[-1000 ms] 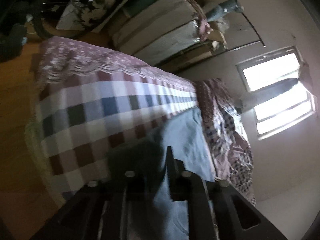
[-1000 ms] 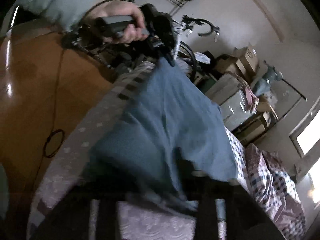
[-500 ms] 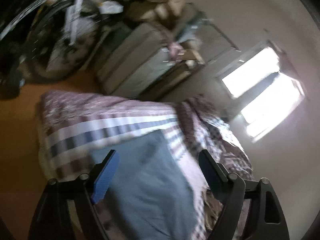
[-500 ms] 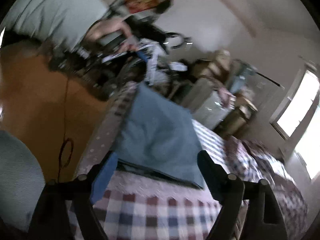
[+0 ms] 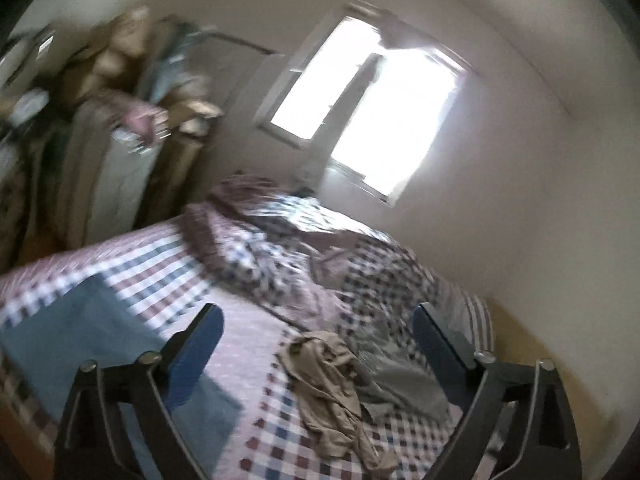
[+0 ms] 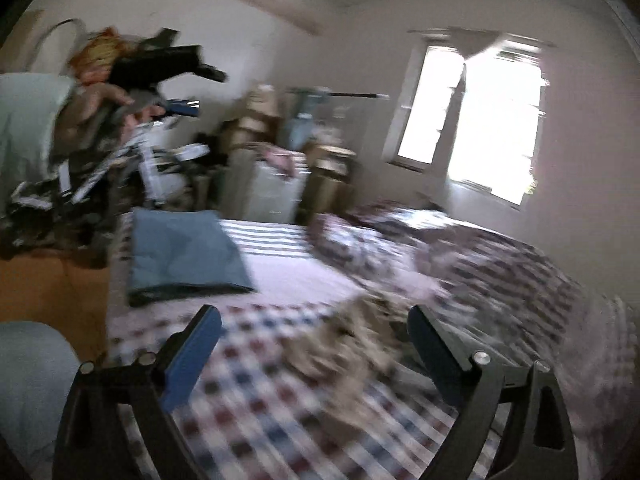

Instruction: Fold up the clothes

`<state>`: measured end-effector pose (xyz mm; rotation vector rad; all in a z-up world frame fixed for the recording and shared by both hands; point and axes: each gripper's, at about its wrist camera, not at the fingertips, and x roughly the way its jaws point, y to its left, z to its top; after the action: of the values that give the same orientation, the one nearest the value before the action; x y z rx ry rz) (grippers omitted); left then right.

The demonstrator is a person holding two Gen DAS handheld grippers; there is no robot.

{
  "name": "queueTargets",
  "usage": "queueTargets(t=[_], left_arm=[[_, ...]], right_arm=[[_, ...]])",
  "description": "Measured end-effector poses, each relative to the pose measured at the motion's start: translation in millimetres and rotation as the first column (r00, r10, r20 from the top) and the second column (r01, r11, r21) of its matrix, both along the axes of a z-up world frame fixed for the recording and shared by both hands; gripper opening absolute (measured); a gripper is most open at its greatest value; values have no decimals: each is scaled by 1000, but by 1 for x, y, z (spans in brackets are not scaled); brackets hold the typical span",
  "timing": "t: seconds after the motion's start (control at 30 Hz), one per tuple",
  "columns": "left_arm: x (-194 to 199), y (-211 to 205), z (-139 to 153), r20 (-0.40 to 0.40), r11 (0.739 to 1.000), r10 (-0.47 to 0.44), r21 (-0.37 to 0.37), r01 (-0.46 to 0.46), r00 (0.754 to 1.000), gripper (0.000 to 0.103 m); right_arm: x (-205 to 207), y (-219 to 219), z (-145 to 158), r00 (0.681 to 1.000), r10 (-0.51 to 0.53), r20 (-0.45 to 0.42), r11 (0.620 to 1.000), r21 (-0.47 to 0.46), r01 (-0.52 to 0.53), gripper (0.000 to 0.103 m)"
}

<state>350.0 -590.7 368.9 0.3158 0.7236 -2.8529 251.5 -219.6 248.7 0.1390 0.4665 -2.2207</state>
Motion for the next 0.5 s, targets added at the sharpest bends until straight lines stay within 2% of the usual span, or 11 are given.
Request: queueTargets(t=[0.1,0.23,0.37,0.5], left_arm=[[-30,57,9,5,993,-103,-51,103,995,103],[-75,135,6,25,966,-247,-75,248,969,103],[-119,210,-13,57,923,-378,-60,381,924,103],[-164,278,-50,112,876,-476,-27,481,872,103]], right_arm=[[-11,53,6,994,-97,44,992,-74,100,97],[-27,122,14,972,-198,127,959,-182,219,98],[-46,174,16,944,-250,215,909,-285,305,102],[-64,214,14,917,-275,290,854,-364,371,103]])
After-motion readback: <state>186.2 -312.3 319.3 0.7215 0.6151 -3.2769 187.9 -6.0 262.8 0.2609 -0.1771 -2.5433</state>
